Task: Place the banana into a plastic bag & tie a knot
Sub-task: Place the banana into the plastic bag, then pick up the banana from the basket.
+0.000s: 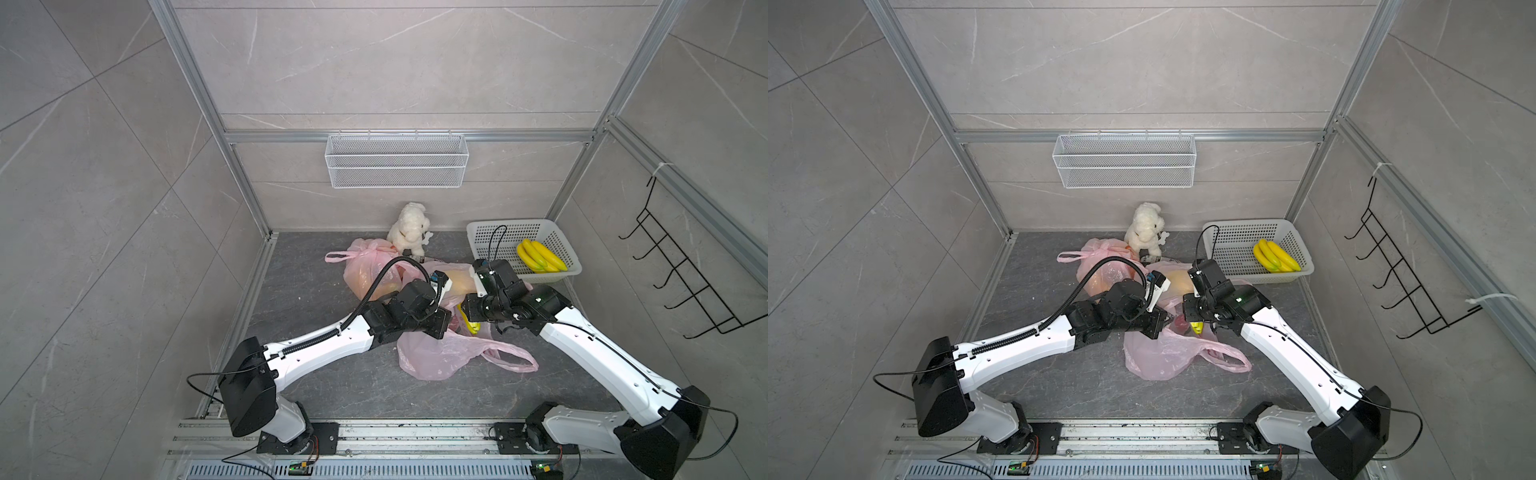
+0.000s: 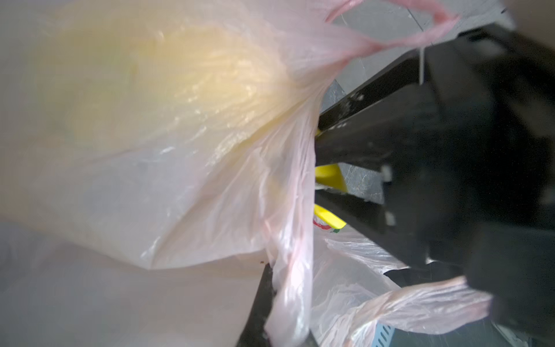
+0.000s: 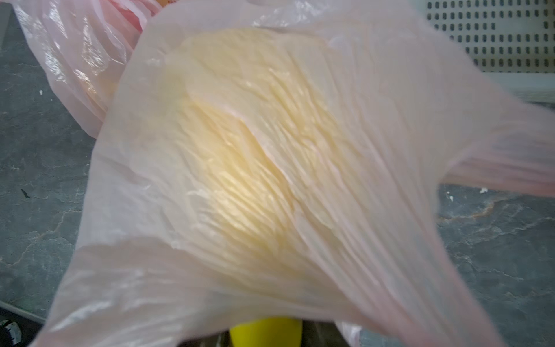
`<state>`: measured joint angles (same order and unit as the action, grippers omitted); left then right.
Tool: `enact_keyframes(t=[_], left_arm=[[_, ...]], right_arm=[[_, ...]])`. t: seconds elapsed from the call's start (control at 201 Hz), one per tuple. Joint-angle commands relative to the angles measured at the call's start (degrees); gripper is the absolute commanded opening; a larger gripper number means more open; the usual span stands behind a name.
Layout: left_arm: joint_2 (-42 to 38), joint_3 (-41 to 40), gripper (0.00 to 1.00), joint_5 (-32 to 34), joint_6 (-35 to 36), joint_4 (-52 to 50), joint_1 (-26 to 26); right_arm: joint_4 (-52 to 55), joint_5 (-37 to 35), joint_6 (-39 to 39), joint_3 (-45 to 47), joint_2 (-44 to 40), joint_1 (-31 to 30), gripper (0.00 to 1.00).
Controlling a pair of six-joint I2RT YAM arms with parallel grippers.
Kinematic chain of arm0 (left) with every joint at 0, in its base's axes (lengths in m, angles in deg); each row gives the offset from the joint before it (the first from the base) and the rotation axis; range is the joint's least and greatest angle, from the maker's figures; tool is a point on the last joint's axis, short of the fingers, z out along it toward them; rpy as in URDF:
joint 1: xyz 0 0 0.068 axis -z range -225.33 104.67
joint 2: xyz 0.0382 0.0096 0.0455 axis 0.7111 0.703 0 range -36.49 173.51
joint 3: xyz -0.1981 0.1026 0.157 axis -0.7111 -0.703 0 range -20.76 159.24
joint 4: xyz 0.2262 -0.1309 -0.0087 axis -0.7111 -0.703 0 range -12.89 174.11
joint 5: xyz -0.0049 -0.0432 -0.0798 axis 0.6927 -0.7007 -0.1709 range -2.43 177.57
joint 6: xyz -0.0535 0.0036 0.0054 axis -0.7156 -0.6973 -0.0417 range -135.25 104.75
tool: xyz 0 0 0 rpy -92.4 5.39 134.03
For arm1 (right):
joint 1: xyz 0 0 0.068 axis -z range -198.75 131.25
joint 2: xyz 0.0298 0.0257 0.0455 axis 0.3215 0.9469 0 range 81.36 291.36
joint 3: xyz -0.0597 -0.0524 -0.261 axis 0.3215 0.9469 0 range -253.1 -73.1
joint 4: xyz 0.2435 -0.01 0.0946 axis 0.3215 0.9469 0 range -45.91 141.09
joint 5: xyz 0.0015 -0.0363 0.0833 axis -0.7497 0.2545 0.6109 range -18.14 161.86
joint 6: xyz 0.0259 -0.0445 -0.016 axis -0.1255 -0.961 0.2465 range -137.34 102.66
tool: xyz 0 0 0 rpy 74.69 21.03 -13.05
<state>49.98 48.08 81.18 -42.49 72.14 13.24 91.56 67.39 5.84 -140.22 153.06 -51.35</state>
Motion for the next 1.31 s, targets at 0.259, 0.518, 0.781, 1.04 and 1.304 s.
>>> enact_keyframes(t=[0.259, 0.518, 0.781, 1.04, 1.304], left_arm=[[-0.3, 2.4, 0.00, 7.2, -6.0, 0.1, -3.3], [2.7, 3.8, 0.00, 5.5, -8.5, -2.6, -7.0], [5.1, 4.3, 0.00, 3.3, -7.7, -2.5, -7.0], [2.8, 0.3, 0.00, 2.7, -7.5, -0.8, -7.0], [0.0, -3.9, 0.00, 1.6, -7.7, 2.2, -7.0]], right_arm=[[-1.5, 0.4, -2.1, 1.0, -4.1, -0.3, 0.70], [8.3, -1.1, -3.9, -7.1, -13.9, -0.1, 0.76], [8.1, -18.4, -6.9, -16.7, -6.1, 5.1, 0.88], [-6.9, -30.6, -9.5, -16.4, 9.8, 9.8, 0.93], [-14.5, -30.5, -15.0, -22.4, 27.0, 19.3, 0.83]])
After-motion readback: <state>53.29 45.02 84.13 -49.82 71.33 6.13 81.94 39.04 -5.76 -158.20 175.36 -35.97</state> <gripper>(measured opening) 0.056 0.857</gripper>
